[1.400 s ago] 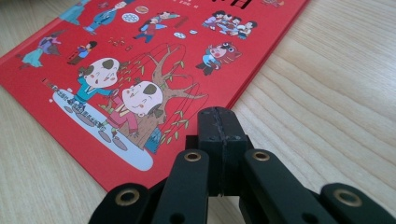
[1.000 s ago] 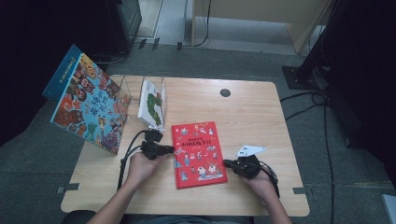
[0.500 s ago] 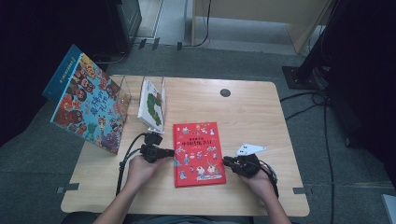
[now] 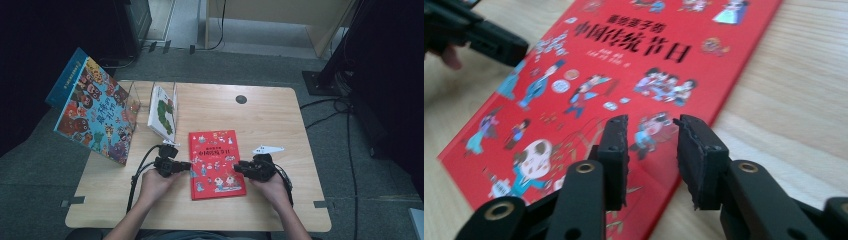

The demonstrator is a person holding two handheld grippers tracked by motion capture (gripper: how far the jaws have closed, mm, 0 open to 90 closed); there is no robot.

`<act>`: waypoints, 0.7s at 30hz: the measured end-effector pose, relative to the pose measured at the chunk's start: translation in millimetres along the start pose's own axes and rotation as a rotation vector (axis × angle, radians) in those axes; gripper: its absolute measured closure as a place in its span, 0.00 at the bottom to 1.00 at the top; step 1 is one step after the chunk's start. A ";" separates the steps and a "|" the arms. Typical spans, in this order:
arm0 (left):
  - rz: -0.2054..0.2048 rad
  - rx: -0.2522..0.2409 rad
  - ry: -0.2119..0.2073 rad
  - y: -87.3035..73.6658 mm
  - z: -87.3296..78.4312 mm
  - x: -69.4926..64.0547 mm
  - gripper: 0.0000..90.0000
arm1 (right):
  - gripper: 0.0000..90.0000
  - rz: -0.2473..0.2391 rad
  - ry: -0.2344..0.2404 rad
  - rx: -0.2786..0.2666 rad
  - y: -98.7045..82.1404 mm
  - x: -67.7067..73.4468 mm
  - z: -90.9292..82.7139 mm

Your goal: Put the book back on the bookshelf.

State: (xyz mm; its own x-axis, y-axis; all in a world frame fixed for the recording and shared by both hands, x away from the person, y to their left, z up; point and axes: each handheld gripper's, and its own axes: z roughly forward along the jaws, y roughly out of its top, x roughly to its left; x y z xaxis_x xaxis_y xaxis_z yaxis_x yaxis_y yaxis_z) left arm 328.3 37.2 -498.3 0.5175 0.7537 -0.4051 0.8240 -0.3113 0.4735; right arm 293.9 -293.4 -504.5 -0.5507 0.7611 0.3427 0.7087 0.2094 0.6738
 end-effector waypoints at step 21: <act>0.004 -0.010 0.002 5.1 6.2 -1.6 1.00 | 0.73 0.303 0.013 0.165 32.2 -32.2 14.7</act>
State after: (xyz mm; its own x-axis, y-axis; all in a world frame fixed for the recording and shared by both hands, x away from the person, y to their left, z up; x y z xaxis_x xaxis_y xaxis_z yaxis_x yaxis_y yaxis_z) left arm 333.1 30.8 -500.1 0.5202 0.7535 -0.4021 0.8198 -0.3085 0.4825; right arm 340.9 -302.1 -503.4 -0.3089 0.7964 0.5200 0.9021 0.0720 0.4256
